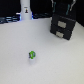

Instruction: Open the kcup holder, insert the kcup into the holder, and close the kcup holder

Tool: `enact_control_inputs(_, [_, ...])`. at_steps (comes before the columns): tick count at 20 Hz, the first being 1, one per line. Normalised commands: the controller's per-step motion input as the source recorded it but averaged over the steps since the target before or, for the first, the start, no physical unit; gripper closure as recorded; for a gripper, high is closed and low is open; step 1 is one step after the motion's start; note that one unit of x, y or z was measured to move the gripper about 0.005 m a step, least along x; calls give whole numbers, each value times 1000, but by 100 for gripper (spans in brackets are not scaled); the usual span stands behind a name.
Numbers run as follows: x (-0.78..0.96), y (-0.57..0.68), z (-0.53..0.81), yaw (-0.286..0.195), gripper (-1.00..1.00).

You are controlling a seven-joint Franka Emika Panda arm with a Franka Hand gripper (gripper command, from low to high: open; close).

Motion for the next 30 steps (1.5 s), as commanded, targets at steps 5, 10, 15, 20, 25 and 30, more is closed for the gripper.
enact_control_inputs(5, [-268,583,-225,-151,-100])
enact_control_inputs(10, [-128,424,-346,-116,-100])
enact_control_inputs(15, [-89,242,-411,-67,-100])
enact_control_inputs(20, [-177,186,-419,-33,-100])
enact_control_inputs(25, [-276,88,-390,-16,-100])
enact_control_inputs(30, [-344,13,-370,4,-100])
